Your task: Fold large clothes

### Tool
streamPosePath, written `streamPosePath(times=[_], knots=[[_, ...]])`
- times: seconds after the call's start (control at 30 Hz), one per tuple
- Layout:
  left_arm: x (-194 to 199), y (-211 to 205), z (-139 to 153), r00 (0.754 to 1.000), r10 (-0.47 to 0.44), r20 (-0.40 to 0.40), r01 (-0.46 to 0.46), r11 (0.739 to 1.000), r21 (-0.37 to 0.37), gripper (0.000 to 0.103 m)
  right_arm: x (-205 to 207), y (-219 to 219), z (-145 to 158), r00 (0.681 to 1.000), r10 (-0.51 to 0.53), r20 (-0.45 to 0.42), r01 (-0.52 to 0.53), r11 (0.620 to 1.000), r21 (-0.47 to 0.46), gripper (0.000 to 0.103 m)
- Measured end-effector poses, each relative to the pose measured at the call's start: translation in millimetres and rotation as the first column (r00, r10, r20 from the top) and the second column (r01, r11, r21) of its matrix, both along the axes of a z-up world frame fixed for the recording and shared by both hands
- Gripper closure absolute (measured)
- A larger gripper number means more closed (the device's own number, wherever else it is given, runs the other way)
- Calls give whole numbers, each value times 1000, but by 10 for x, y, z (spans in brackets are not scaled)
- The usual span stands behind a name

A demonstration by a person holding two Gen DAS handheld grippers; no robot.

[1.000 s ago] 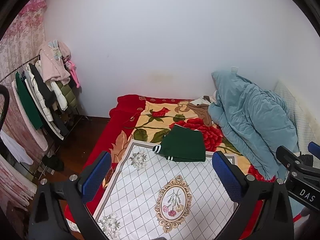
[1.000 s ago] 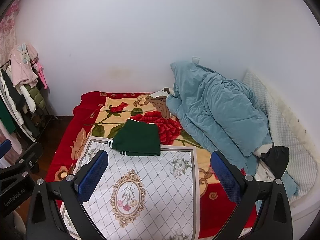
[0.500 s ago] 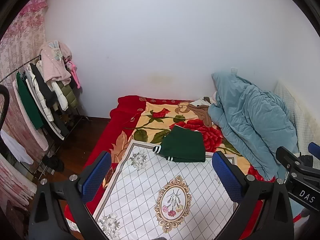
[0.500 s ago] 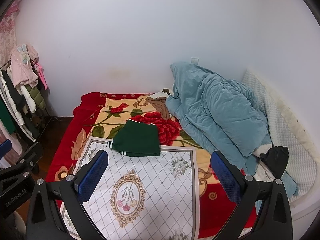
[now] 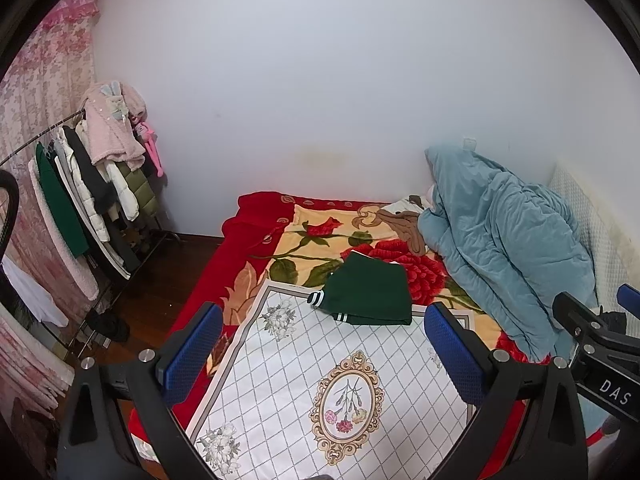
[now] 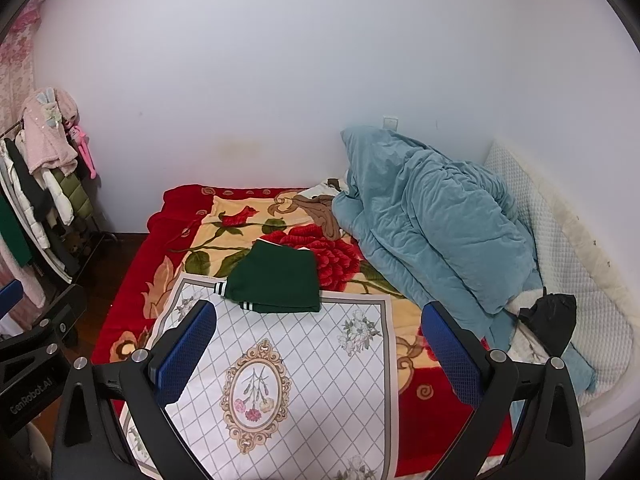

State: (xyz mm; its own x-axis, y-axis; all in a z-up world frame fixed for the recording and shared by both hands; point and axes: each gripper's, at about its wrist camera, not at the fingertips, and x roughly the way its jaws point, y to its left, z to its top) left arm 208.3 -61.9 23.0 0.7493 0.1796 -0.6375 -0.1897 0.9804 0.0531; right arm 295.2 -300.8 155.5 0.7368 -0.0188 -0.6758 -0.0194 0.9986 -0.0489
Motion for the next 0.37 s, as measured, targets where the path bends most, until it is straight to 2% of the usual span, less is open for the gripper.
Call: streamPosePath(times=[0.37], knots=[[-47, 9, 17, 1000, 14, 3, -14, 1000, -8, 0, -29, -17, 23, 1000, 3, 4, -3, 1000, 2, 0]])
